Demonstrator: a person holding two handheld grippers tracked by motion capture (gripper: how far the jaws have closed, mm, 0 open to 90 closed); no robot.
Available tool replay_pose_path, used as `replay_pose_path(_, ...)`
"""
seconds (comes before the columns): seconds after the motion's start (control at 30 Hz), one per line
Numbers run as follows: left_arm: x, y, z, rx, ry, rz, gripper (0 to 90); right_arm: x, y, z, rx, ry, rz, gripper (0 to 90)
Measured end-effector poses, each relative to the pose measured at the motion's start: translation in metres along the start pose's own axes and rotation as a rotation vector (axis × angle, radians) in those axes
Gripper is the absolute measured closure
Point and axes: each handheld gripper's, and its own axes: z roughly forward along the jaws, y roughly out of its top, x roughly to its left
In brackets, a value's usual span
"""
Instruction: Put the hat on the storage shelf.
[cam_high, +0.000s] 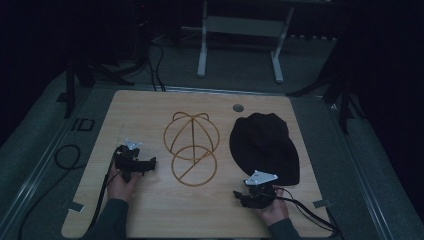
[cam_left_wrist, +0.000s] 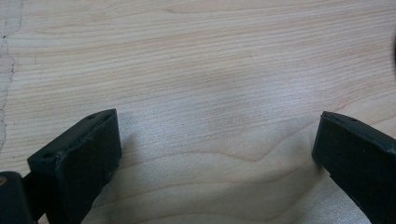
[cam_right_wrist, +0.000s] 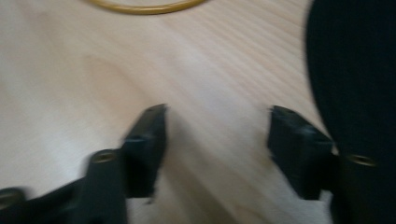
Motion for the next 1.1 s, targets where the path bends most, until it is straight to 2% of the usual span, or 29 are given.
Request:
replay_pose_path(0.1, 0.0, 0.0, 0.0, 0.0, 0.0, 0.0, 1.5, 0.005, 0.001, -0.002, 0.016, -0.004, -0.033, 48.7)
replay_pose_path(0.2, 0.0, 0.0, 0.0, 0.0, 0.0, 0.0, 1.5, 0.006, 0.004, -0.004, 0.042, -0.029, -0.05, 53.6)
replay_pose_path(0.27, 0.0, 0.0, 0.0, 0.0, 0.0, 0.0, 1.5, 0.006, 0.007, -0.007, 0.086, -0.073, -0.072, 54.5)
replay_pose_path(0.53, 0.0, 0.0, 0.0, -0.001, 0.0, -0.002, 1.5, -0.001, 0.024, -0.025, 0.225, -0.133, -0.12, 50.5)
replay_pose_path(0.8, 0.0, 0.0, 0.0, -0.002, 0.0, -0.002, 1.5, -0.018, 0.034, -0.039, 0.284, -0.078, -0.114, 56.0)
replay_pose_path(0.93, 0.0, 0.0, 0.0, 0.0, -0.001, -0.002, 1.5, -0.024, 0.038, -0.042, 0.332, -0.047, -0.118, 58.6)
replay_pose_path(1.1, 0.0, 0.0, 0.0, 0.0, -0.001, -0.002, 1.5, -0.031, 0.045, -0.048, 0.358, -0.046, -0.11, 56.6)
